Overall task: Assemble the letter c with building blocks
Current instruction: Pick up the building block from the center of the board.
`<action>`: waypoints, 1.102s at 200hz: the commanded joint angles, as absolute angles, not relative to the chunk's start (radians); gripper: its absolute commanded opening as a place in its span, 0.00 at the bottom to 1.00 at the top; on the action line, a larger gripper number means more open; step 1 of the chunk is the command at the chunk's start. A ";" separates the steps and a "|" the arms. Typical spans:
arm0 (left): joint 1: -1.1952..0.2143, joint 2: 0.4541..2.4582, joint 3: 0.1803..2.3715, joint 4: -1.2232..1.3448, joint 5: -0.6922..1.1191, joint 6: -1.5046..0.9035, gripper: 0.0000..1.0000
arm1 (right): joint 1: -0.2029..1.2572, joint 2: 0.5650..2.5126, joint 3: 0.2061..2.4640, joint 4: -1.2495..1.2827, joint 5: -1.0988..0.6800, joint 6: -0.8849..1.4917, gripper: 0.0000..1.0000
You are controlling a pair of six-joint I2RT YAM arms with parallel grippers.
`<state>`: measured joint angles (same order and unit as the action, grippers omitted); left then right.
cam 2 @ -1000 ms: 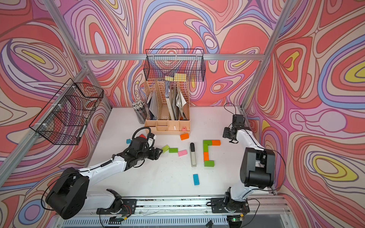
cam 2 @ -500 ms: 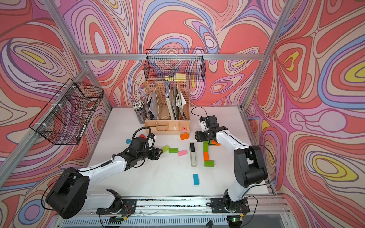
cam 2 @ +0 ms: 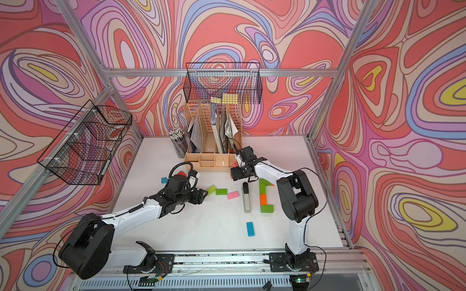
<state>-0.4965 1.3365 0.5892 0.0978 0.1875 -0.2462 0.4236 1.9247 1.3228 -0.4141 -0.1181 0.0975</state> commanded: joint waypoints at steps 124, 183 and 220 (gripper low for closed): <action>-0.492 1.349 0.602 0.089 0.201 -0.242 0.73 | 0.469 2.013 1.333 -0.319 -0.037 0.195 0.86; -0.492 1.335 0.598 0.086 0.199 -0.242 0.73 | 0.483 2.035 1.335 -0.298 -0.027 0.186 0.79; -0.492 1.330 0.597 0.085 0.198 -0.241 0.73 | 0.485 2.043 1.342 -0.289 -0.022 0.186 0.74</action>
<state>-0.4965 1.3441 0.5892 0.0978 0.1905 -0.2466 0.4786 2.0235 1.3231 -0.3145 -0.0402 0.1852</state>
